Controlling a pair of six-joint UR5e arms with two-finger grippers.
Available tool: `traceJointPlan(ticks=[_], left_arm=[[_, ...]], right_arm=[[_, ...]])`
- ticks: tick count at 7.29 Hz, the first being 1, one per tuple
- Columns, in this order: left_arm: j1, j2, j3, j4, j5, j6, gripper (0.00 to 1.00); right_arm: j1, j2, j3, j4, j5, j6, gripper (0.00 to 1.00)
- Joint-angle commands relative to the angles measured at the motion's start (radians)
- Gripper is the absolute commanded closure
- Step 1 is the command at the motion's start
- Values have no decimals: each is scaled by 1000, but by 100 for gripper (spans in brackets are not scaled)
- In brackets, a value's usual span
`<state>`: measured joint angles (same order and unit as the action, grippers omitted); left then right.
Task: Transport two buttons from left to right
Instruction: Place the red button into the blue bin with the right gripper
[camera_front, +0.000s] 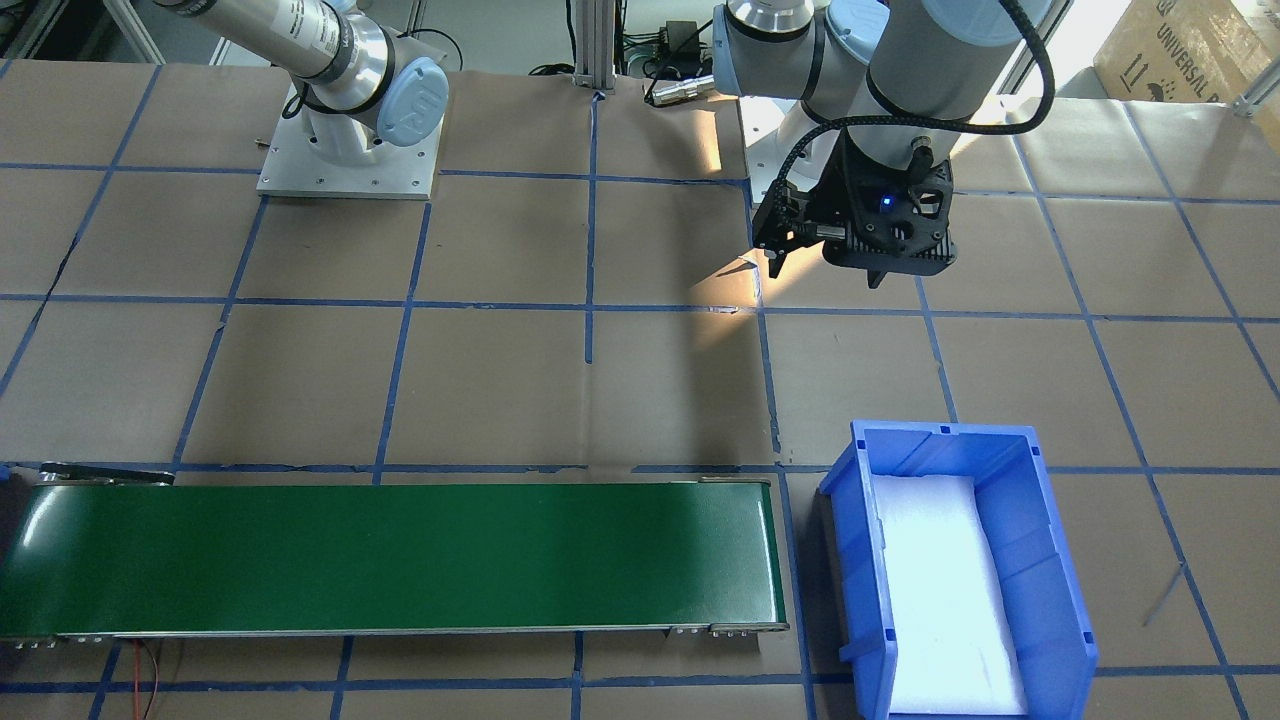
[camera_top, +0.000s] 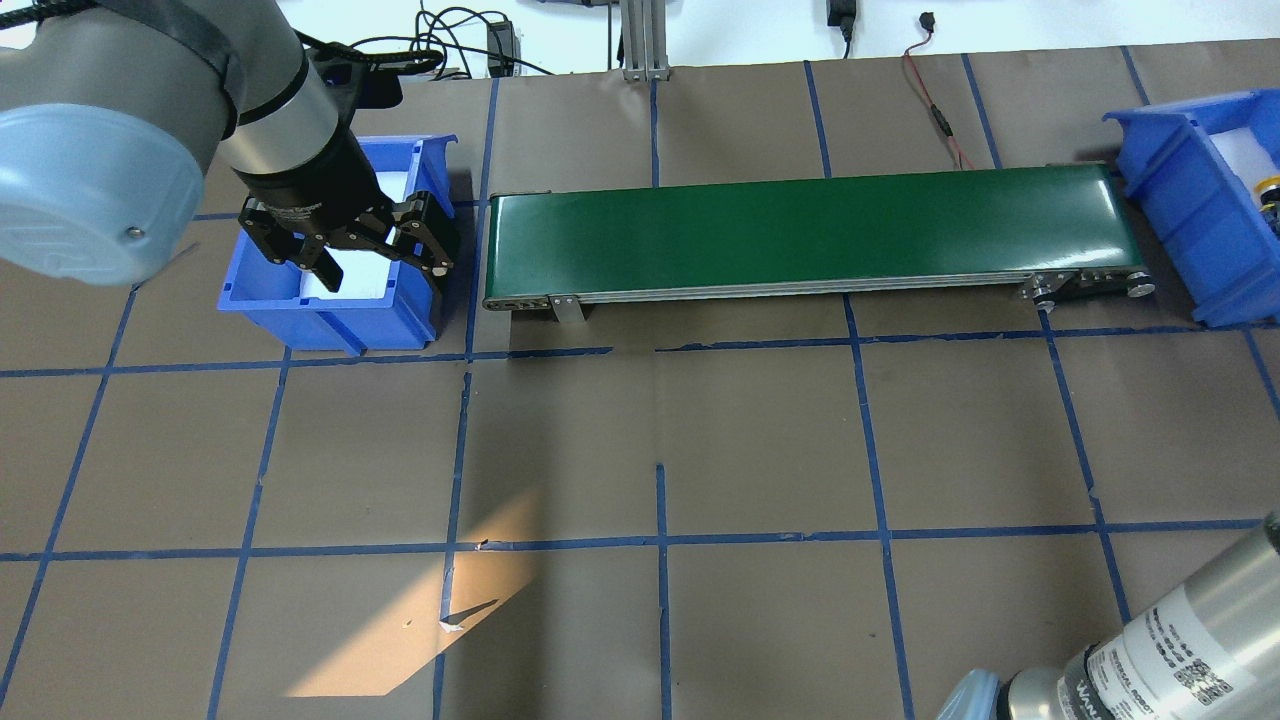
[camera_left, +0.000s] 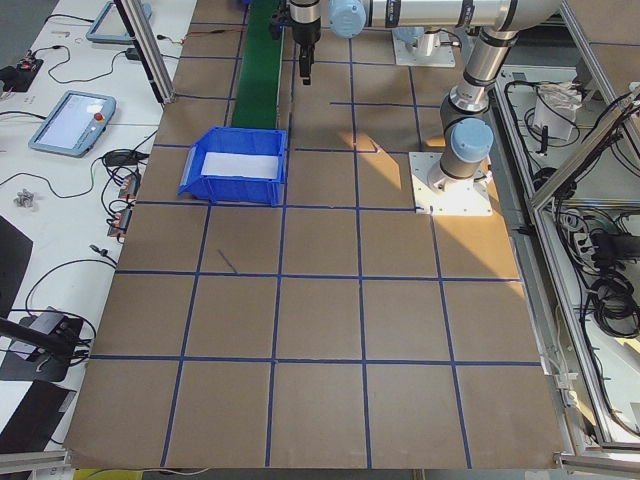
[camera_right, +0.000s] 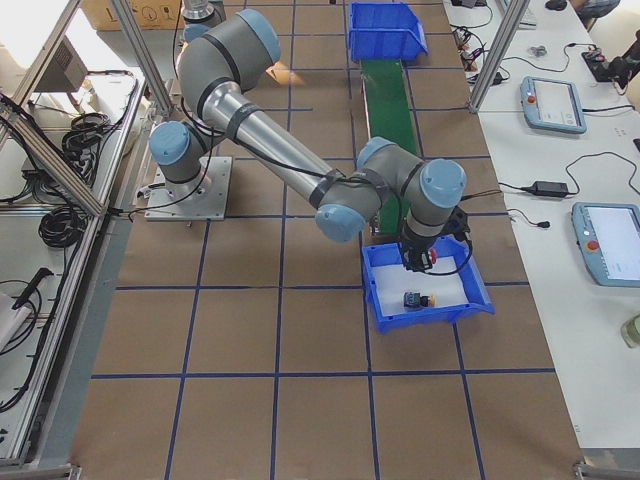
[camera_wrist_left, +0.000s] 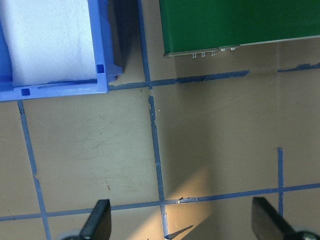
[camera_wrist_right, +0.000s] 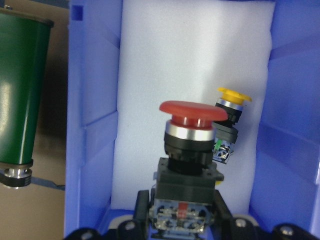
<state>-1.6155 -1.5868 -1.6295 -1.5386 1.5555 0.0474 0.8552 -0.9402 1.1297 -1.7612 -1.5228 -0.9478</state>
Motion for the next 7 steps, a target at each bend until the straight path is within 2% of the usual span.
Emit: traceJointPlan(ticks=[1, 2, 3, 4, 5, 6, 7], left_arm=[[-1, 1, 0, 0, 0, 0, 0], [-1, 1, 0, 0, 0, 0, 0], [-1, 2, 0, 0, 1, 0, 0], [-1, 4, 0, 0, 0, 0, 0], [-1, 1, -1, 0, 0, 0, 0], [-1, 4, -1, 0, 1, 0, 0], [-1, 2, -1, 0, 2, 0, 0]], right_arm=[[-1, 43, -13, -3, 15, -6, 75], [1, 66, -13, -3, 16, -6, 74], [1, 83, -10, -4, 38, -6, 57], [1, 93, -13, -4, 42, -6, 20], [1, 86, -11, -6, 30, -6, 15], [2, 74, -14, -6, 27, -6, 0], [5, 40, -16, 6, 15, -5, 0]])
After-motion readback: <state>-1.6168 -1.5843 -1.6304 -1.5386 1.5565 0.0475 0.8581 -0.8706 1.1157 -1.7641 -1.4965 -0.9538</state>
